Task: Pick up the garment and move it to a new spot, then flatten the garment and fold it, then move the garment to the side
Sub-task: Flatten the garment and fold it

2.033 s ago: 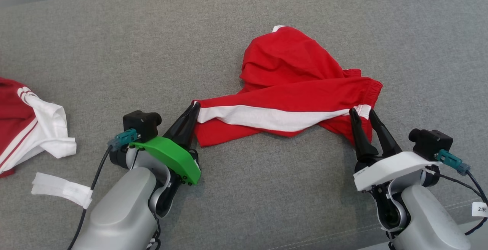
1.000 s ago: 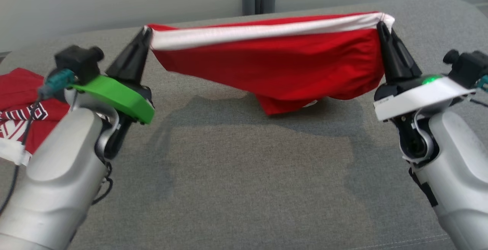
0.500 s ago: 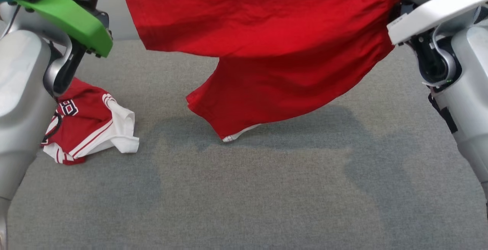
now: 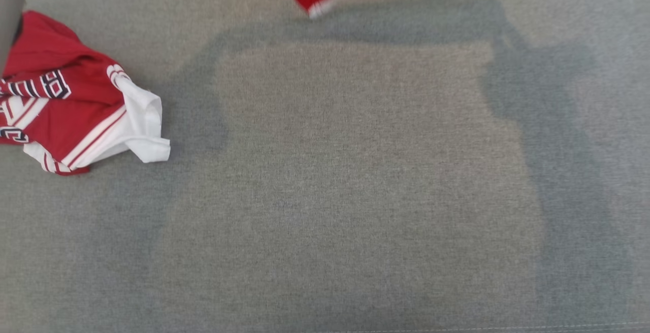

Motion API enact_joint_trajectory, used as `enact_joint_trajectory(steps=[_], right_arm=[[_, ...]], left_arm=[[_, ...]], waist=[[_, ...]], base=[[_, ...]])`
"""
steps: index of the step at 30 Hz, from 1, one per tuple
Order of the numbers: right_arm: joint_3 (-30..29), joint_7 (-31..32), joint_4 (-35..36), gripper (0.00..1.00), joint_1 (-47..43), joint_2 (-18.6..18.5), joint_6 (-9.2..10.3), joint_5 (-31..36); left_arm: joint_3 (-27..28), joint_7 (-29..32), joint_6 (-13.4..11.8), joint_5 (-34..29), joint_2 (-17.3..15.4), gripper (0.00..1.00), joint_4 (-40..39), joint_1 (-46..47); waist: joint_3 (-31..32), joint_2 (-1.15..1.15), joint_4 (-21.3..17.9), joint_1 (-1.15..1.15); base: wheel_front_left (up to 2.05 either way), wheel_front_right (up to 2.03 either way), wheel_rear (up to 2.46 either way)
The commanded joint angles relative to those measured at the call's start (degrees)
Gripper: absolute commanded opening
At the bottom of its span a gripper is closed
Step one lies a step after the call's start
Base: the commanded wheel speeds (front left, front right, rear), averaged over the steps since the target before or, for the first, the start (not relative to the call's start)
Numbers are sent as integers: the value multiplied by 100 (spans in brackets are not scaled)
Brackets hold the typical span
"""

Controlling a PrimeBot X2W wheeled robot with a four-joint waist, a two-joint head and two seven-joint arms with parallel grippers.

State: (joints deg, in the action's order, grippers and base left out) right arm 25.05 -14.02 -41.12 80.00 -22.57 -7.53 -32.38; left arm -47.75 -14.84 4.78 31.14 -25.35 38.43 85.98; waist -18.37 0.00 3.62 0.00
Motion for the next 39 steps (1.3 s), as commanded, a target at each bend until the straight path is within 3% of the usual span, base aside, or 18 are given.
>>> enact_joint_trajectory(steps=[1, 3, 8, 18, 24, 27, 35, 39], right_arm=[[-108, -54, -103, 0, 182, -57, 8, 88], [-260, -90, -258, 0, 422, -44, 8, 211], [-286, -116, -312, 0, 381, -108, 8, 292], [403, -120, 578, 0, -1412, -599, 8, -807], [504, -121, 1437, 0, -2995, -974, 9, -2286], [707, -120, 1753, 0, -3798, -1173, 9, -2689], [786, -121, 2138, 0, -5448, -1109, 8, -2961], [779, -121, 2134, 0, -6090, -1014, 9, -2995]], left_arm=[[109, -36, -80, -127, 59, 0, -89, 151], [361, -36, -191, -266, 94, 0, -289, 261], [861, -24, -107, -497, 268, 0, -730, -201], [2091, -27, 149, -636, 895, 0, -1303, -2122], [2593, -28, 262, -862, 1328, 0, -1446, -3788], [2722, -29, 266, -836, 1510, 0, -1453, -4551], [2607, -29, 265, -598, 1610, 0, -1408, -6068], [2829, -29, 263, -470, 1712, 0, -1373, -6810]], waist=[[-575, 0, 158, 0], [-706, 0, 169, 0], [-983, 0, 216, 0], [-1283, 0, 201, 0], [-814, 0, 191, 0], [-491, 0, 206, 0], [334, 0, 269, 0], [785, 0, 313, 0]], base=[[0, 0, 0], [0, 0, 0], [0, 0, 0], [0, 0, 0], [0, 0, 0], [0, 0, 0], [0, 0, 0], [0, 0, 0]])
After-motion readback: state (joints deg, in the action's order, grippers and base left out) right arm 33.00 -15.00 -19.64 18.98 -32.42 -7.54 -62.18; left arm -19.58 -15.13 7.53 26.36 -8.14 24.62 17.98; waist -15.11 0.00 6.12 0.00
